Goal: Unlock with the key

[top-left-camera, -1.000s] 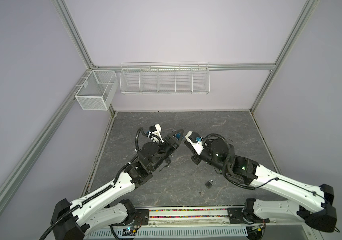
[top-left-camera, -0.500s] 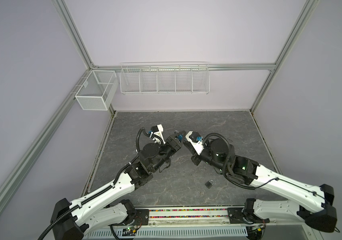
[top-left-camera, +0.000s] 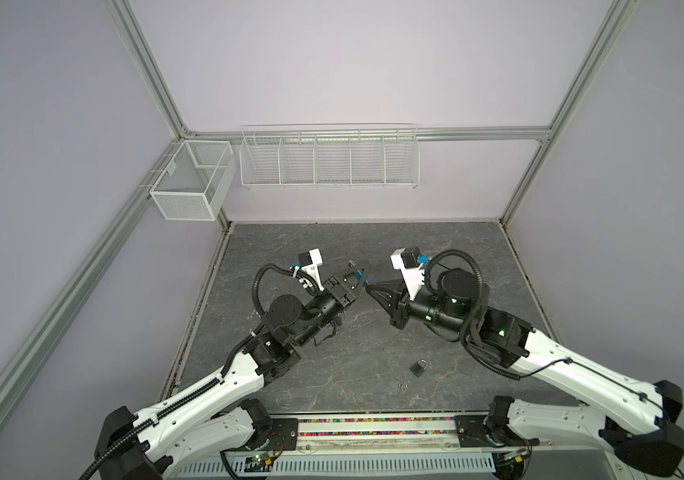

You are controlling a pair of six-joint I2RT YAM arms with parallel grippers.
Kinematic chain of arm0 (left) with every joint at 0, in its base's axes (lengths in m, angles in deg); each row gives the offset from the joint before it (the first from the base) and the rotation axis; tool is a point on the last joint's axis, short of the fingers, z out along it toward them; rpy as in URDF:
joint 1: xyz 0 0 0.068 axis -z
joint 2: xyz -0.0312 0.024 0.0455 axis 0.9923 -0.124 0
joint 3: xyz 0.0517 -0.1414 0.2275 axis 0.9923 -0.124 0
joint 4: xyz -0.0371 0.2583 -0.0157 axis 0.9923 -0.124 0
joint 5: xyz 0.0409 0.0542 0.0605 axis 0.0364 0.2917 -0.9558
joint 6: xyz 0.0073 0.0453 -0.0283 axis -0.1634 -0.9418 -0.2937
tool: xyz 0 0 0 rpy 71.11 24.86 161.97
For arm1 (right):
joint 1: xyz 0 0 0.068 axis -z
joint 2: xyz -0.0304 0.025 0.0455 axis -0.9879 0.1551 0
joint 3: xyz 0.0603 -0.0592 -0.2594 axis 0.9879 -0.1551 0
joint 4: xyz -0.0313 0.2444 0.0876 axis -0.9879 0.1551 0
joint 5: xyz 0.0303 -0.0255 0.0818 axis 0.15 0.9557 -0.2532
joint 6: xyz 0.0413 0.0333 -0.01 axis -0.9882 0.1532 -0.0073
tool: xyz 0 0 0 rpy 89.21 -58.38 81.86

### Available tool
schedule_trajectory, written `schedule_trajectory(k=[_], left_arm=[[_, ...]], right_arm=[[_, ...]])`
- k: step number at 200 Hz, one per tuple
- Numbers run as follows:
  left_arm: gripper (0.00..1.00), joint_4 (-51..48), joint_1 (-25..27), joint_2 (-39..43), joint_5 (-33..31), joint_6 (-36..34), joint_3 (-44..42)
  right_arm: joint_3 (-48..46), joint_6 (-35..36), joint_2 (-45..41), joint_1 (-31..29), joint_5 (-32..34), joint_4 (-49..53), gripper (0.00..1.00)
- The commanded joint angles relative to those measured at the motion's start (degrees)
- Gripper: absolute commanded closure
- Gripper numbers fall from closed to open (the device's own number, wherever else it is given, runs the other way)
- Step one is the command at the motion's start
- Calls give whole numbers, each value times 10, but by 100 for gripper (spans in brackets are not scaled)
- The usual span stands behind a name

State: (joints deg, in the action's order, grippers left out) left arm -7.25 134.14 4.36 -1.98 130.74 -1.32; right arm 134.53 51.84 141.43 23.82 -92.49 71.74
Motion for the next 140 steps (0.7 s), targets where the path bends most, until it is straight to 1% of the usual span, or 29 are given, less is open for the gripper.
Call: schedule_trajectory(k=[1,30,54,92,115,125,136,140], left_arm=[[100,-27,-15,-7,10,-3,-20],[100,-23,-15,-18,25,-18,-6],[100,-13,-19,-21,18,-21,-13],[100,25,-23,-39,21,-20,-15],[100,25,-26,-43,17,-16,-11],[100,7,-30,-38,12,-22,-4],[100,-22,-35,-31,2,-41,7],[100,-37,-37,-29,-1,-49,14]], right_arm=[[11,-80,-35,3,-35,-85,94],[-8,-125,-40,6,-22,-125,94],[-18,-161,-52,8,-1,-150,94],[-19,-193,-49,15,-4,-170,94],[-1,-157,-46,15,6,-125,94],[6,-129,-44,14,16,-97,94],[21,-94,-39,14,36,-43,93],[24,-80,-36,14,44,-24,92]])
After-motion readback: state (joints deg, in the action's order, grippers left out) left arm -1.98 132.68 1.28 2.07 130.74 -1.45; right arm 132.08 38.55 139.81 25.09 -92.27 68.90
